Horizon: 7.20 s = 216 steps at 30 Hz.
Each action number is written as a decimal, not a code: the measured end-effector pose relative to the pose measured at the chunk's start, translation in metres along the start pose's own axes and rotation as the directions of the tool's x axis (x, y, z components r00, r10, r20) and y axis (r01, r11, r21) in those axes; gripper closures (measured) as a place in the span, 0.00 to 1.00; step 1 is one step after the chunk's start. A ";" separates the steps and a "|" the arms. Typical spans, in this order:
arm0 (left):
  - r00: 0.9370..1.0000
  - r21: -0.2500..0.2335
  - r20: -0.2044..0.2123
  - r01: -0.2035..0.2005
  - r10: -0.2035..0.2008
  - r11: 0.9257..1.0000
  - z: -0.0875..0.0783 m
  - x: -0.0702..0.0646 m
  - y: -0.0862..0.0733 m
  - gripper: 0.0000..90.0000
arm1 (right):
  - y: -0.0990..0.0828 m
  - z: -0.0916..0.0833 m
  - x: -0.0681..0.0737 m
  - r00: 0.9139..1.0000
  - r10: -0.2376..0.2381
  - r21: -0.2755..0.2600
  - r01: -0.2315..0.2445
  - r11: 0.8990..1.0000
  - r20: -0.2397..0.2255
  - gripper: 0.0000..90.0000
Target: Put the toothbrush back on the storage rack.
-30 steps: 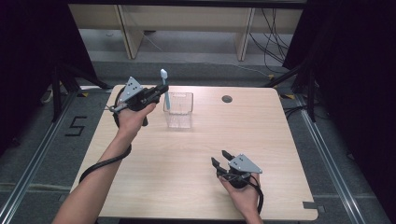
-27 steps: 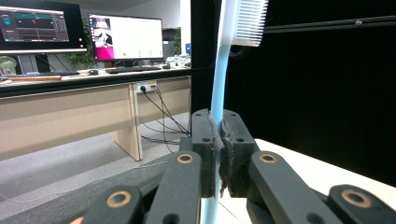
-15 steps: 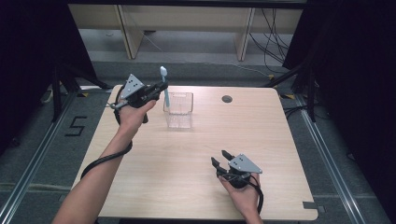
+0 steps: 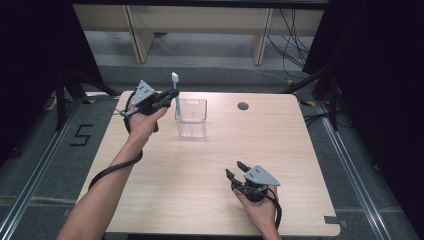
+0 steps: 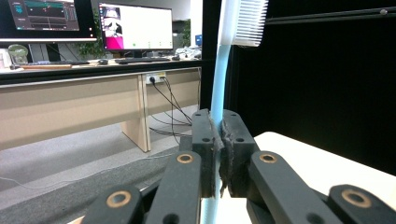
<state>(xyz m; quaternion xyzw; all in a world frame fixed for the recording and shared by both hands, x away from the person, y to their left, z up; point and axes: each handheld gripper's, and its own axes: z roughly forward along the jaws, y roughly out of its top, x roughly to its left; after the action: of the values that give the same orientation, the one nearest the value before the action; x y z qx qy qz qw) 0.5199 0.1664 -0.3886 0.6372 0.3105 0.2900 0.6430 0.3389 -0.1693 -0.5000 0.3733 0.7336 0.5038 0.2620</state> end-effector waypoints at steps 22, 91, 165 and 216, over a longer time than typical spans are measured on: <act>1.000 0.027 -0.014 0.022 -0.021 0.999 0.005 0.007 -0.017 0.94 | 0.000 0.001 -0.001 0.999 -0.042 -0.017 0.042 0.999 0.008 0.55; 0.998 0.129 -0.019 0.055 -0.054 0.990 0.006 0.006 -0.064 0.94 | -0.001 0.002 0.001 0.999 -0.040 0.000 0.040 0.999 0.008 0.54; 0.999 0.294 0.001 0.039 -0.042 0.955 -0.094 -0.002 -0.085 0.22 | -0.001 0.000 0.000 1.000 -0.014 0.024 0.014 1.000 0.013 0.54; 0.995 0.209 -0.102 0.039 -0.018 0.977 -0.214 -0.023 -0.136 0.23 | -0.002 0.005 0.001 1.000 -0.011 0.028 0.011 1.000 -0.011 0.53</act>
<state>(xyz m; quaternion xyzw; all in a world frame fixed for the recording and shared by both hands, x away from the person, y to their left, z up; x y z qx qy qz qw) 0.3371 0.2831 -0.5229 0.6821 0.3803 0.2774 0.5597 0.3409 -0.1662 -0.5038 0.3702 0.7440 0.4939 0.2557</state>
